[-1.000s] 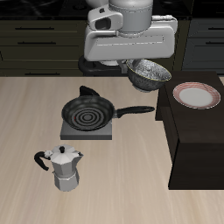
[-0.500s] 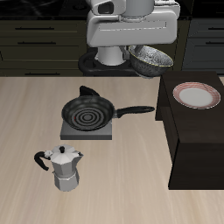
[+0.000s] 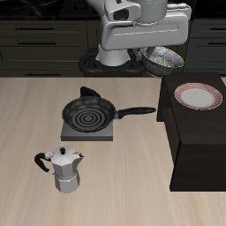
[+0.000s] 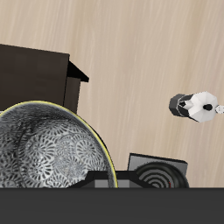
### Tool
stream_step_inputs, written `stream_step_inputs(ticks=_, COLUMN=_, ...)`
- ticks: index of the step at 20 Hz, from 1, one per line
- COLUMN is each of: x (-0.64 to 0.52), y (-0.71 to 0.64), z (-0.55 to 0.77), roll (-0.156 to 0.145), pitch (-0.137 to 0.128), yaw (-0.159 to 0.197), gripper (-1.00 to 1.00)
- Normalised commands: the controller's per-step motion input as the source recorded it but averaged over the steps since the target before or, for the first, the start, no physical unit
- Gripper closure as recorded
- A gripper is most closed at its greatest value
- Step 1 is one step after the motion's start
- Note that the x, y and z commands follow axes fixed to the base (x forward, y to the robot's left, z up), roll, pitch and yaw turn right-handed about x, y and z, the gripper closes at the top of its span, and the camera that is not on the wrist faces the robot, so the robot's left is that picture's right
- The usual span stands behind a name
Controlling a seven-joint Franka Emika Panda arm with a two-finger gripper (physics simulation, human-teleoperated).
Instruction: Place the bowl on the plate
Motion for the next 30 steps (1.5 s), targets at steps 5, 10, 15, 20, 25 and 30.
stream_step_inputs(ticks=5, x=-0.26, y=0.28, z=-0.15, roll=0.016, pitch=0.016, yaw=0.039, gripper=1.00)
stream_step_inputs(ticks=10, x=-0.26, y=0.23, z=-0.07, roll=0.034, pitch=0.003, yaw=0.034, gripper=1.00)
stream_step_inputs(ticks=15, x=-0.06, y=0.22, z=-0.03, roll=0.020, pitch=0.009, yaw=0.009, gripper=1.00)
stream_step_inputs(ticks=20, x=-0.04, y=0.23, z=0.03, roll=0.033, pitch=-0.007, yaw=0.004, gripper=1.00)
stream_step_inputs(ticks=25, x=0.08, y=0.20, z=0.01, roll=0.021, pitch=-0.012, yaw=-0.010, gripper=1.00)
stream_step_inputs(ticks=30, x=0.13, y=0.19, z=-0.06, roll=-0.007, pitch=0.027, yaw=-0.013, gripper=1.00)
